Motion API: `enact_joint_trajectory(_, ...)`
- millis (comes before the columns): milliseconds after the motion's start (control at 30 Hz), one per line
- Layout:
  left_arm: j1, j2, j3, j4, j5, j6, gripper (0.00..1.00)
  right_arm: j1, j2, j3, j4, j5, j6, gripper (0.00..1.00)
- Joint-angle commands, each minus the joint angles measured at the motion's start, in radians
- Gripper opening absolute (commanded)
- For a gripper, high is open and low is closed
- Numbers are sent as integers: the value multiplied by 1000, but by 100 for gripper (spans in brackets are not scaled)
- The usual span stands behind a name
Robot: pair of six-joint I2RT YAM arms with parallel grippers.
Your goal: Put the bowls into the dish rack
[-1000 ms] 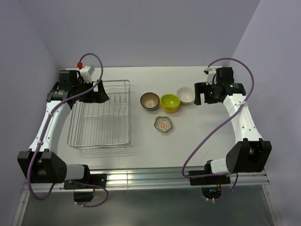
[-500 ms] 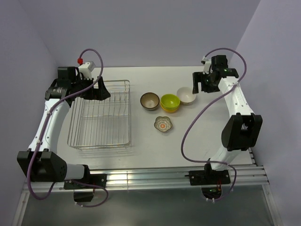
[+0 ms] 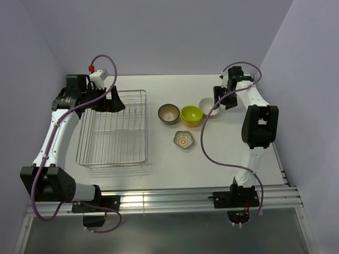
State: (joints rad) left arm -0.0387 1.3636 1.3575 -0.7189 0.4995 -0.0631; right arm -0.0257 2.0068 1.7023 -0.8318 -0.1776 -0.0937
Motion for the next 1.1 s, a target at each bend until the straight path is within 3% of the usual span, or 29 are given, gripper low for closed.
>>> enact_joint_trajectory(0,2,0,43,18,19,14,100,4,33,57,46,-19,18,70)
enact_joint_trajectory(567,2,14,37,21,10,5,100,-25,142,39,132,-13,86,54)
enact_joint_trajectory(800,2,15,32,26,14,-3,99,-65,130,22,157,-59,123,41)
enact_joint_trajectory(933,2,17,35,24,19,-6,100,-75,132,20,151,-85,117,29)
enact_joint_trajectory(1067,2,20,40,21,19,-6,99,-89,129,22,149,-114,121,27)
